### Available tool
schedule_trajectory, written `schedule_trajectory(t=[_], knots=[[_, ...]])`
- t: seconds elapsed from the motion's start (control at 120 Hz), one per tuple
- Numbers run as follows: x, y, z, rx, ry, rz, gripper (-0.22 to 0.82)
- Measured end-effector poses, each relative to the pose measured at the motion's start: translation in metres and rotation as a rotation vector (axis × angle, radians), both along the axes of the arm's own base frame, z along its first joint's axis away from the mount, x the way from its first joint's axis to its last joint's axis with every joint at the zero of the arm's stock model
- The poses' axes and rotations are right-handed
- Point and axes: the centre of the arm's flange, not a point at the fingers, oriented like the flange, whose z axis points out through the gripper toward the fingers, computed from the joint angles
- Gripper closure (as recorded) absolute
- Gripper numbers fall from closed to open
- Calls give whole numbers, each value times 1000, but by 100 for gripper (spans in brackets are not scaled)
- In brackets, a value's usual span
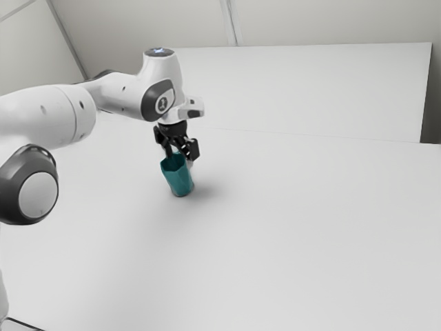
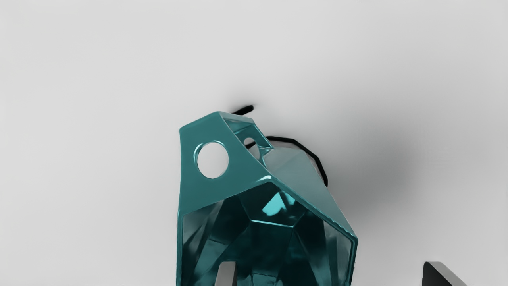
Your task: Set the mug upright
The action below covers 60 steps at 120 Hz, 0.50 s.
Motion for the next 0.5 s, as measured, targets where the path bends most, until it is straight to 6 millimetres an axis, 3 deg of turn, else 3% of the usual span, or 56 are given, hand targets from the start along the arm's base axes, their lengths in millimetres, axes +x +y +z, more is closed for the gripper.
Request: schedule_trajectory(t=[0.167,0.308,0.408,0.5], knots=[[-11,15,90,-16,-103,24,5],[-39,26,168,-26,-169,32,3],[-57,38,199,-24,-185,45,2],[-67,43,213,-21,-179,51,1]])
